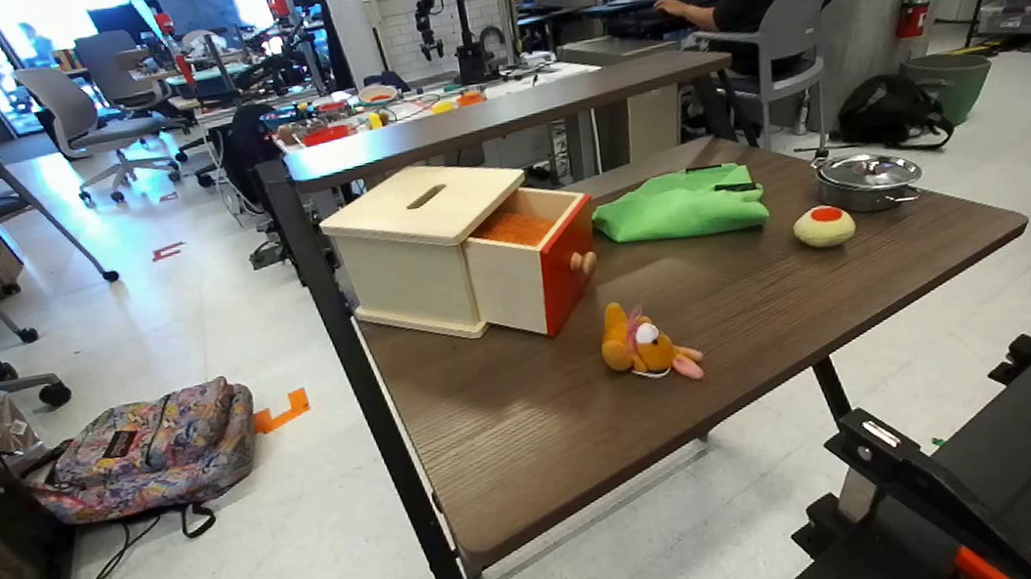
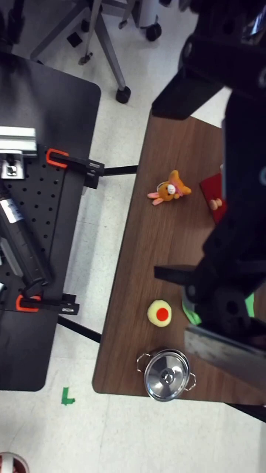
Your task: Uncover the pot
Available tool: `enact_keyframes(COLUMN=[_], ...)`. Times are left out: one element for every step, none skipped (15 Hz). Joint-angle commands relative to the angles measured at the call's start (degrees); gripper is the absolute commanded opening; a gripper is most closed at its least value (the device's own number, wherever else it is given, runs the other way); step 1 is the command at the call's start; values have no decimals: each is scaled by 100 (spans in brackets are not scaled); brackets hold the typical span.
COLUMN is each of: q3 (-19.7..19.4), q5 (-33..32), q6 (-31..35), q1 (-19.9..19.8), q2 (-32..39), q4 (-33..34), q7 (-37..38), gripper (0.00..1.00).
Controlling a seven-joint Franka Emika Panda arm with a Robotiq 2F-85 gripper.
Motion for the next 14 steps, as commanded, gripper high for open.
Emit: enact_keyframes(q3=[-149,-206,-275,-351,-425,-503,-579,-677,-748,-810,-858,-904,-923,-933], q5=[95,100,104,100,92,73,94,150,195,229,260,315,374,450], q6=[710,823,979,1089,1169,1269,1354,1455,1496,1580,1672,1747,1796,1905], q1=[-94,-123,-164,-211,-268,-342,-400,-452,-500,-554,-606,-655,-701,-747], q2=[334,467,612,791,1010,1269,1481,1730,1970,2218,2468,2742,2977,3262], q4=[128,194,246,317,414,521,614,725,849,957,1071,1191,1298,1410], q7=[-8,-40,-65,-89,-94,-93,-116,-182,-241,-271,-286,-340,-376,-418], gripper=[100,100,100,100,100,100,100,100,100,100,100,100,100,100])
